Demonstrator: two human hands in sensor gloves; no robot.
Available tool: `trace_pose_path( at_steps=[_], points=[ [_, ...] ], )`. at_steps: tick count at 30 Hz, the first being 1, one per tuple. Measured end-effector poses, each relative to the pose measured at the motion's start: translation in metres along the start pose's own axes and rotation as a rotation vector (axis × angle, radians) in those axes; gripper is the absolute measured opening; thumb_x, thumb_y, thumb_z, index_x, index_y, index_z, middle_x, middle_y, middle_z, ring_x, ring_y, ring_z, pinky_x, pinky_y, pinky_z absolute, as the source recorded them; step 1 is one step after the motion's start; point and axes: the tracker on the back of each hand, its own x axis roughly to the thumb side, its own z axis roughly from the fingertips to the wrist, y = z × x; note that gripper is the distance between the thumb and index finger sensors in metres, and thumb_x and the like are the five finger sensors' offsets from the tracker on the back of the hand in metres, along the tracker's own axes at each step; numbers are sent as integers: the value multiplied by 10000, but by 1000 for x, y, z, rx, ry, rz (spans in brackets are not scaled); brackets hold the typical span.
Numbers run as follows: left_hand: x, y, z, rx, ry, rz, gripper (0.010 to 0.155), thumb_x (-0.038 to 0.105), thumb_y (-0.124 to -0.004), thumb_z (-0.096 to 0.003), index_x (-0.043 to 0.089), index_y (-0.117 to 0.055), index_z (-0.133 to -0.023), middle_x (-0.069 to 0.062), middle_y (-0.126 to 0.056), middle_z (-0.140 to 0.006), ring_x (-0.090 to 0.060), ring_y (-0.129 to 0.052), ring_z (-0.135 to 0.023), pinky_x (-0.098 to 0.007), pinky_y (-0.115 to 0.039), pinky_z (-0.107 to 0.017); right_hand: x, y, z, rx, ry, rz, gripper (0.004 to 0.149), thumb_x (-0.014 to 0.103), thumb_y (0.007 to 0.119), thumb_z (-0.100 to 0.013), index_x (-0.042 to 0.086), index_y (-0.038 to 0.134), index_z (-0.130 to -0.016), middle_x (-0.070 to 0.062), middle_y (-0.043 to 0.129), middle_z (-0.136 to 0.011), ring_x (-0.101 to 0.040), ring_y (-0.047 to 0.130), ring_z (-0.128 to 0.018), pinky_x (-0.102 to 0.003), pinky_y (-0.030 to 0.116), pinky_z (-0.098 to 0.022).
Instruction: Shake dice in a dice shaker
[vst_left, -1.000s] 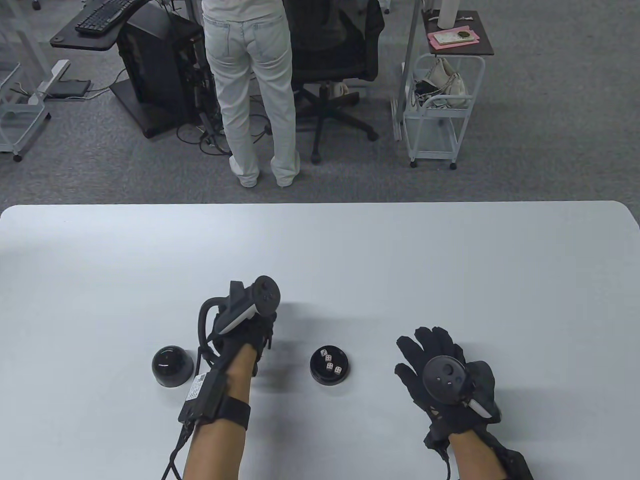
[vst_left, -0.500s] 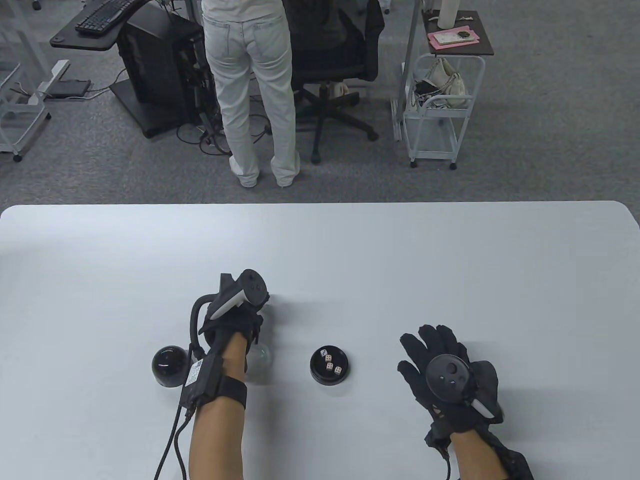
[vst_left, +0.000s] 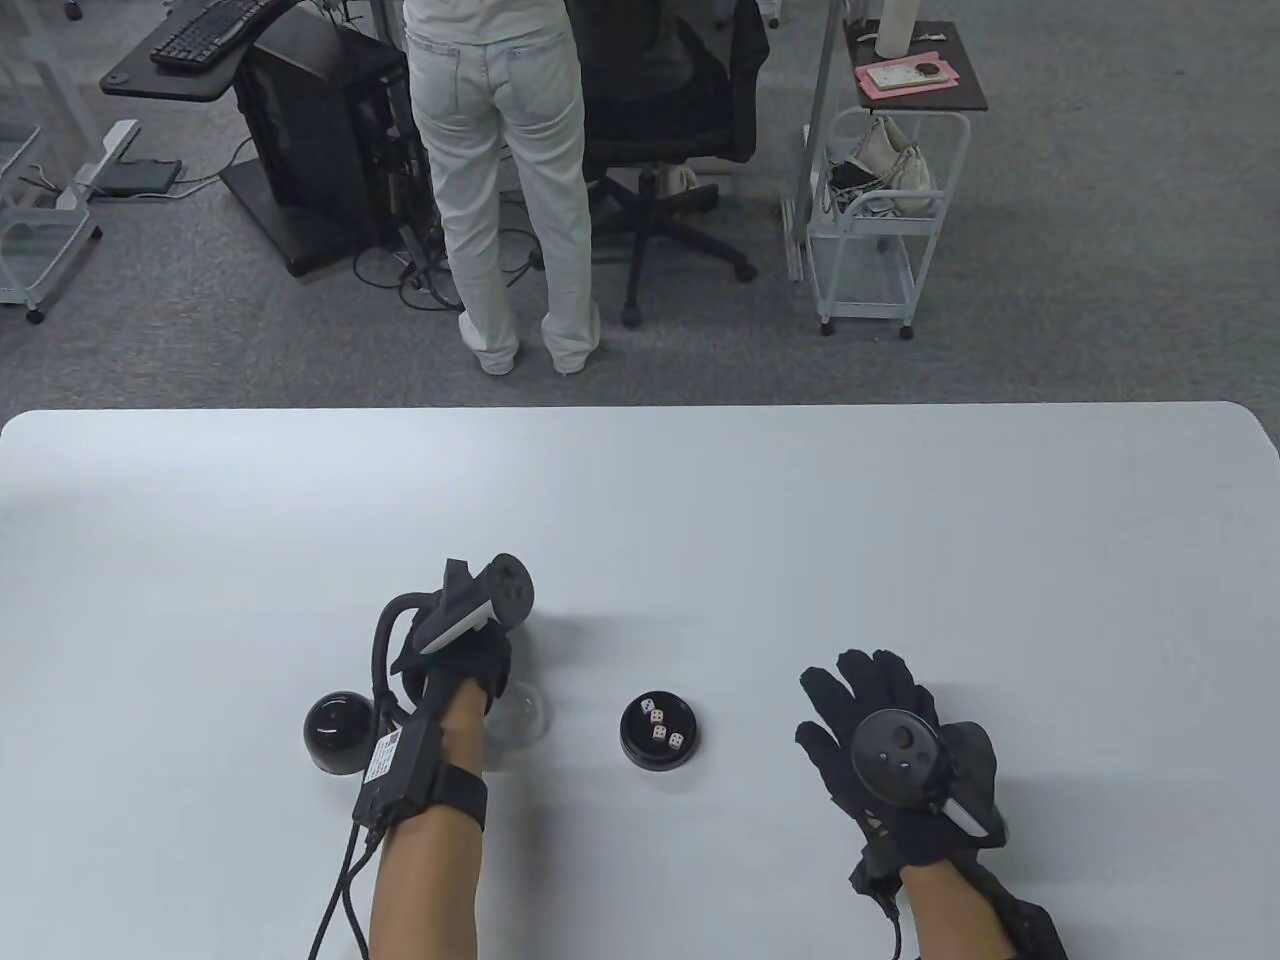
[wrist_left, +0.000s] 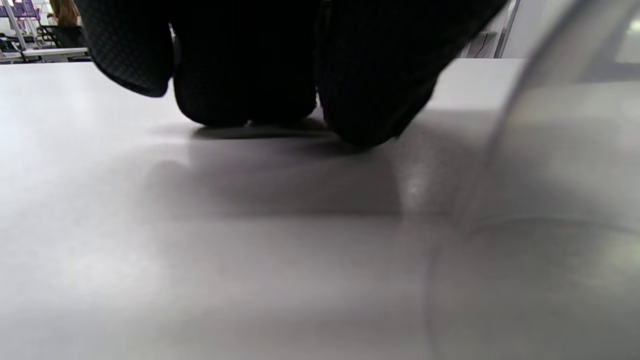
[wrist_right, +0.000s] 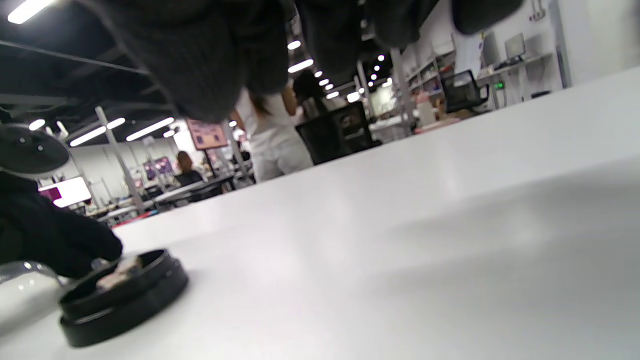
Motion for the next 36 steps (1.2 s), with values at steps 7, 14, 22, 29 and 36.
trace_pose_path(
  at_steps=[7,14,22,29,36],
  points=[
    [0,-1,4,17,-11,-39,461,344,-876,-479,251,-775,-919,-69,-871,-843,-341,-894,-750,-572,-725,-611,0,0,0,-1,0,-2,542,388,789,-588,228,638,-1083,-235,493,-1136,-554,395,-1056,-749,451,-704],
    [9,24,35,84,-135,150,469,344,-842,-499,217,-758,-943,-93,-854,-867,-364,-865,-784,-608,-683,-627,0,-1,1,-9,-11,-6,543,388,789,-588,225,639,-1084,-237,492,-1136,-554,395,-1056,-747,451,-705],
    [89,21,76,21,-371,164,460,363,-860,-498,241,-785,-936,-110,-795,-947,-403,-790,-875,-644,-616,-661,2,2,1,0,-25,10,541,392,787,-588,224,641,-1081,-236,496,-1134,-555,400,-1053,-747,457,-701],
    [115,-2,86,8,-368,129,513,388,-853,-499,264,-728,-980,-118,-776,-953,-406,-777,-872,-633,-615,-656,3,3,2,3,-36,7,542,394,786,-588,226,639,-1082,-238,495,-1134,-555,402,-1053,-747,458,-701],
    [74,18,117,224,-238,102,601,458,-822,-508,274,-629,-1047,-168,-675,-1028,-434,-713,-905,-614,-620,-654,3,5,1,10,-46,1,543,392,787,-588,224,639,-1083,-240,497,-1133,-556,403,-1052,-747,458,-701]
  ],
)
